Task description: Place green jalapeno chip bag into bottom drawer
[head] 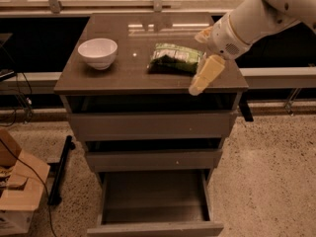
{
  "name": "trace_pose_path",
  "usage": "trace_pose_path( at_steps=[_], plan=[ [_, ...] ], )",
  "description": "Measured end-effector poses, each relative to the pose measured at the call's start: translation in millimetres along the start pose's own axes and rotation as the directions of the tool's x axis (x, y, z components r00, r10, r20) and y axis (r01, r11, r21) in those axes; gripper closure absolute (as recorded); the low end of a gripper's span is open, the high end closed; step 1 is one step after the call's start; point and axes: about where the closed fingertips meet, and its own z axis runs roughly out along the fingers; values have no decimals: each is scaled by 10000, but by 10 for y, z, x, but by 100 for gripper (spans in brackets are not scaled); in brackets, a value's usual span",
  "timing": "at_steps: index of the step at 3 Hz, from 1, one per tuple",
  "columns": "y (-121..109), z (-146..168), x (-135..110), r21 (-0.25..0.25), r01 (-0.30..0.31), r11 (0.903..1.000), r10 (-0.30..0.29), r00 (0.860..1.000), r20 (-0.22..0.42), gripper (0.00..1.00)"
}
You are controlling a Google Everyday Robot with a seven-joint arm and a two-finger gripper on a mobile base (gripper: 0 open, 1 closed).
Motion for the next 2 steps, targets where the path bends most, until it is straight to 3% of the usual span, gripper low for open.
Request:
trace_pose_path(
  at_steps=[1, 2],
  plan=[
    [-321, 343, -190, 472, -263, 9985, 209, 9936, 1114, 0],
    [-623, 621, -247, 522, -209, 9984, 123, 9871, 1594, 0]
  ],
)
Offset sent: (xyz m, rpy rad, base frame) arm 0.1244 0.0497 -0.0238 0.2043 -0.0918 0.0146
